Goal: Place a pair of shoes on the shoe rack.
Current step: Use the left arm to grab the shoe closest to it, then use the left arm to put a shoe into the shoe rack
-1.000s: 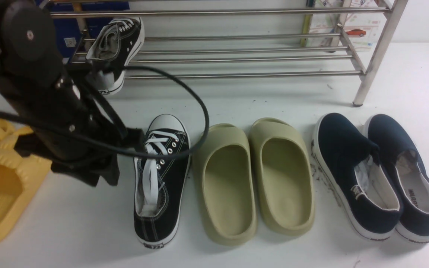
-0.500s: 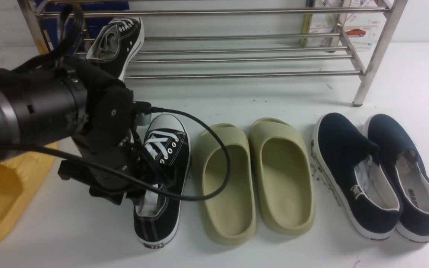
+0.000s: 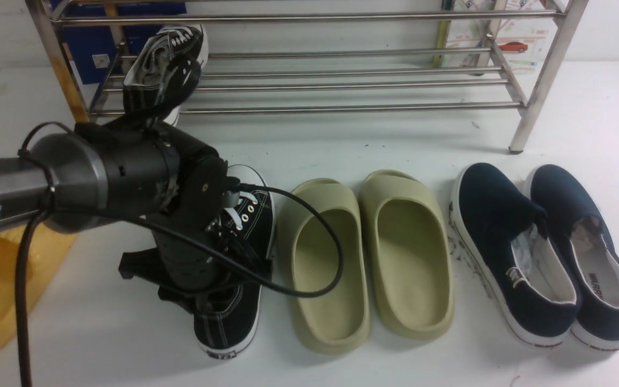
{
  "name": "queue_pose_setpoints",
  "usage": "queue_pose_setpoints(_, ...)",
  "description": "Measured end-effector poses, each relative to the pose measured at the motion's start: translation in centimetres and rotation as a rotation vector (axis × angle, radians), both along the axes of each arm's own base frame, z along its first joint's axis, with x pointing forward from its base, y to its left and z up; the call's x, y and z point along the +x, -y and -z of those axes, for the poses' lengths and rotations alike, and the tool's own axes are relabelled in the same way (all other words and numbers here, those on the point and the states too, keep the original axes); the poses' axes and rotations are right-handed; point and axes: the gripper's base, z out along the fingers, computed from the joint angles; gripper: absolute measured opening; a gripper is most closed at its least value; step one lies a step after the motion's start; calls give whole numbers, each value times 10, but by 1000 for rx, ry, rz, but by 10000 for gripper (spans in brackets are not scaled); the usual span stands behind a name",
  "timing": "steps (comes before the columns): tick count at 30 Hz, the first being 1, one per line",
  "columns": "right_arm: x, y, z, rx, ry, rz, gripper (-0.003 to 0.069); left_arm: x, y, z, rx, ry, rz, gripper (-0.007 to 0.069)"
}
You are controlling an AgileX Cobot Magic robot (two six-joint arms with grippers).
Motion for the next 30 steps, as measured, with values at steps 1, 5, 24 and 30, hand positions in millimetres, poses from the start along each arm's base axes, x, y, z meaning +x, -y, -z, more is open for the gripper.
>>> queue_pose_setpoints(1, 0, 0, 0, 0, 0, 0, 246, 0, 0, 0, 2, 1, 1, 168)
queue_pose_setpoints(5, 0, 0, 0, 0, 0, 0, 246, -3, -2, -13, -15, 35, 2, 20)
queue_pose_setpoints(24, 0, 0, 0, 0, 0, 0, 246, -20, -48, -103, -212, 206, -78, -13)
queue_pose_setpoints(30, 0, 0, 0, 0, 0, 0, 246, -3, -45, -126, -219, 283, -66, -13)
